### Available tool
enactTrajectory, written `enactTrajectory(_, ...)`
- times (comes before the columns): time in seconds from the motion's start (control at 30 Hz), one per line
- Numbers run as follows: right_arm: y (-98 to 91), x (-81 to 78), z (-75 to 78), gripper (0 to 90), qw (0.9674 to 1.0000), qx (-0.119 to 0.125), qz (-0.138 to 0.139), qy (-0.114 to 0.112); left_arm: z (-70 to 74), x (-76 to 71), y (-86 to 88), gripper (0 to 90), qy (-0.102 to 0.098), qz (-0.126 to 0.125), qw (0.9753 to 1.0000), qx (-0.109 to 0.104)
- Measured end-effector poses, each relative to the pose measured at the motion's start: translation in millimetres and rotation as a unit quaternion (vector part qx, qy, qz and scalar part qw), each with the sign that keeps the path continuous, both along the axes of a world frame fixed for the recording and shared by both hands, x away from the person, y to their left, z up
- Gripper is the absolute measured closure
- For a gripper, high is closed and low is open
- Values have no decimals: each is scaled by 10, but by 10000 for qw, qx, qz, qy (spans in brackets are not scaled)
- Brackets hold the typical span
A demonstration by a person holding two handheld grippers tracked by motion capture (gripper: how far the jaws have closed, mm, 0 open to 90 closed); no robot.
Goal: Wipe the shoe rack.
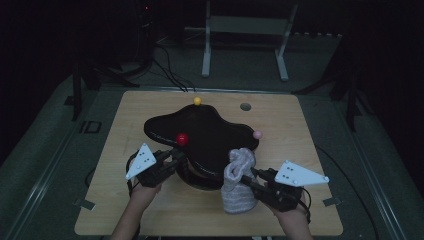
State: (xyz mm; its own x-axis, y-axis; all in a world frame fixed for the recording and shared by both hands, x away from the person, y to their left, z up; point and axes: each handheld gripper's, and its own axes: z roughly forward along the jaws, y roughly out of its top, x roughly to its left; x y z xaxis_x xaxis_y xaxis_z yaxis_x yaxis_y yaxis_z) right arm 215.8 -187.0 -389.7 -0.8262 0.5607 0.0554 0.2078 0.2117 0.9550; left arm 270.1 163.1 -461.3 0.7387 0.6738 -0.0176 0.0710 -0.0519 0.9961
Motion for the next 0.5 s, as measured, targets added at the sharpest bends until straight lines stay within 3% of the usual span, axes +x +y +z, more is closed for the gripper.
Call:
enactTrajectory(0.13,155,-123,60,710,9990,-129,277,-316,4,4,3,753,25,-22,10000,0)
enactTrajectory(0.23,268,-102,-20,699,9979,-476,176,-400,12,5,6,752,59,-35,10000,9)
enactTrajectory(0.27,266,-95,-58,700,9981,-396,122,-464,13,10,9,752,85,-73,9999,-13)
enactTrajectory(0.37,208,-58,-79,709,9980,-475,-77,-404,8,14,9,752,81,-113,9999,-25)
enactTrajectory(0.43,144,-8,-114,711,9991,-352,-116,-213,9,17,6,752,90,-118,9999,-24)
enactTrajectory(0.5,109,19,-145,712,9989,-368,-216,-182,11,17,3,752,90,-120,9999,-15)
